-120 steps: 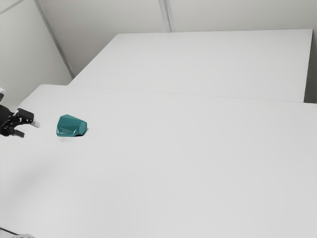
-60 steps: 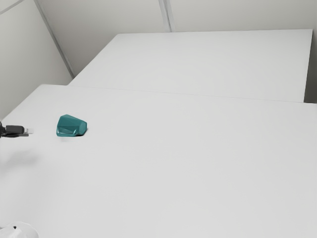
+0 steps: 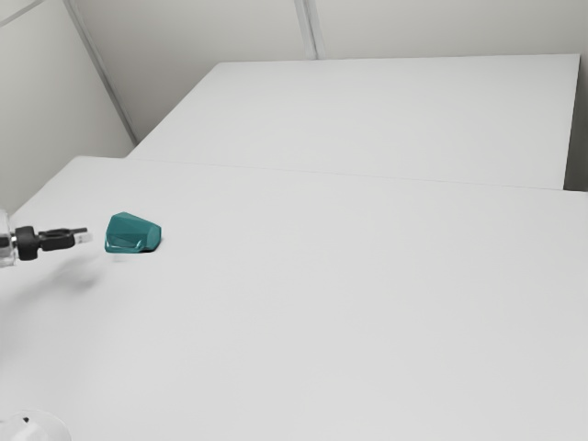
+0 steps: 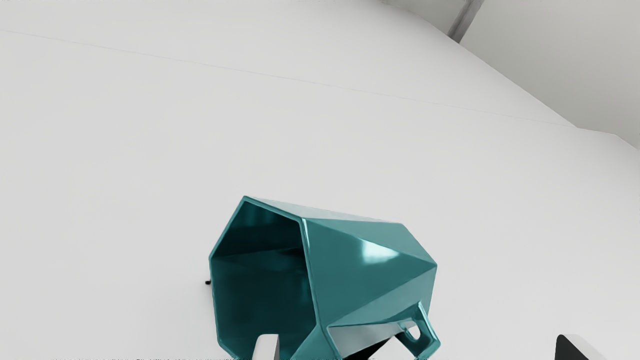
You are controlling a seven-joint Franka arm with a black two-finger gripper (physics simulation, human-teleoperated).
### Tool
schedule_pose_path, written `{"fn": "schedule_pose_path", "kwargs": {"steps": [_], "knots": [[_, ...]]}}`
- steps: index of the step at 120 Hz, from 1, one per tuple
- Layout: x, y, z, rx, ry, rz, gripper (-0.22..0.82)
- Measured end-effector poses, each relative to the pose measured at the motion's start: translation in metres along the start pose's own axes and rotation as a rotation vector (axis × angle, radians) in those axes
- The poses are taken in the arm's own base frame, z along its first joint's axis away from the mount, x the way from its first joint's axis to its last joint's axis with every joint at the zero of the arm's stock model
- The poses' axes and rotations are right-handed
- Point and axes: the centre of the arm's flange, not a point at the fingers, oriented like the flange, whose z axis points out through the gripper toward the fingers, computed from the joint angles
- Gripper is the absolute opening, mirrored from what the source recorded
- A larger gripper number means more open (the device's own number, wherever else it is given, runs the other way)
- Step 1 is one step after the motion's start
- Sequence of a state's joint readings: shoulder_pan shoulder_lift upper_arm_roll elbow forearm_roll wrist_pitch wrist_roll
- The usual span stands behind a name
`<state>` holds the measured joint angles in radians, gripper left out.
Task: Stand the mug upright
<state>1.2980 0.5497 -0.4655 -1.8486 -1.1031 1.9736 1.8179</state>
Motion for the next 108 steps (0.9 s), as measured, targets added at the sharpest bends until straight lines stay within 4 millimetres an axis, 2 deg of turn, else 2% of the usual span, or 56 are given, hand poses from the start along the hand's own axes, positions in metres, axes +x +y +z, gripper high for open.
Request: {"fn": "schedule_pose_path", "kwargs": {"steps": [23,56,108], "knots": [[-0.005,0.000,0.003,0.005,0.090,0.021,0.60],[-0.004,-0.017,0.003,0.013,0.244,0.029,0.60],[-0.030,-0.020,0.027,-0.015,0.302,-0.013,0.60]]}}
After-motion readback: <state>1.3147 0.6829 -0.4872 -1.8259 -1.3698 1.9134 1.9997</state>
